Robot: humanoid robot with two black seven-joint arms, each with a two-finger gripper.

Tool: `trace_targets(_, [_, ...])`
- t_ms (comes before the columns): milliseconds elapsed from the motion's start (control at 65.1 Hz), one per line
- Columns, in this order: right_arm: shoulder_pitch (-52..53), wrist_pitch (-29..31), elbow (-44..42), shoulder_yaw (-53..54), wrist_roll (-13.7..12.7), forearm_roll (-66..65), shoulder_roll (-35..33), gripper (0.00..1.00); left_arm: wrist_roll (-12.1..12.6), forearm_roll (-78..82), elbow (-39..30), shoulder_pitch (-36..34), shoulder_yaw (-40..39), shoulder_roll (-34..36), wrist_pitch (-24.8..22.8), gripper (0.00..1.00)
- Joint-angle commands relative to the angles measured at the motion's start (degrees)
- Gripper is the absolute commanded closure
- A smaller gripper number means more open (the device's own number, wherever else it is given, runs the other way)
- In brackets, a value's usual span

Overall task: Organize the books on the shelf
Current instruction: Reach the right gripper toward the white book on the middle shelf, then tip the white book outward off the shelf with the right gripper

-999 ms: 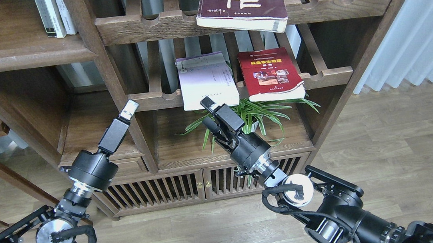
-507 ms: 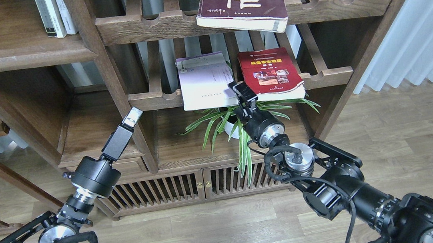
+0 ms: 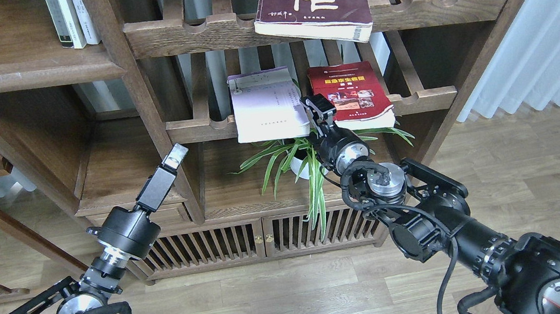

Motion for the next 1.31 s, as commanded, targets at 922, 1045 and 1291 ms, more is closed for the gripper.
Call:
trace_targets(922, [1.57, 1.54, -1.39, -4.04, -2.26, 2.28, 0.0, 0.77, 0.0, 0.04, 0.99, -0.07, -0.01, -0.31, 0.0, 0.0])
trace_targets(1045, [1.65, 2.86, -1.39, -3.95, -2.08, 2.36, 0.0, 0.94, 0.0, 0.04, 0.99, -0.07, -0.18, -0.31, 0.0, 0.0])
trace_targets(1291, [1.65, 6.63, -2.01, -3.77, -1.29, 2.45, 0.0, 0.97, 0.0, -0.05, 1.52, 0.02, -1.06, -0.49, 0.0, 0.0])
